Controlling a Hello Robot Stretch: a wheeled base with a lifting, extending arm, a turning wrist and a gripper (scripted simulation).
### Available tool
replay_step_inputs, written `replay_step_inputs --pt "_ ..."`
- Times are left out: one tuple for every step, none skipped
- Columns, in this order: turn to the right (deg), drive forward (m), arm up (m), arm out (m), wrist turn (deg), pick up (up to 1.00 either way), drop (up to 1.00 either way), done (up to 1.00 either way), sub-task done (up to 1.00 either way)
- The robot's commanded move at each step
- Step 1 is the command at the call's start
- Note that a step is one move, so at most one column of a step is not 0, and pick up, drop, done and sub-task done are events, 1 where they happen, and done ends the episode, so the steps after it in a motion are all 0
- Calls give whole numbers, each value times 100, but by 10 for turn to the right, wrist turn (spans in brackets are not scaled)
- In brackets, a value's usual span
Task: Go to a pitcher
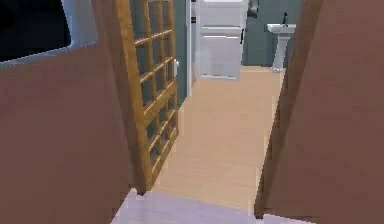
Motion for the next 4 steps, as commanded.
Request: replay_step_inputs --pt "0 90 0 0 0 0 0 0 0" --pt "120 0 0 0 0 0 0 0 0" --pt "0 100 0 0 0 0 0 0 0" --pt "0 25 0 0 0 0 0 0 0"
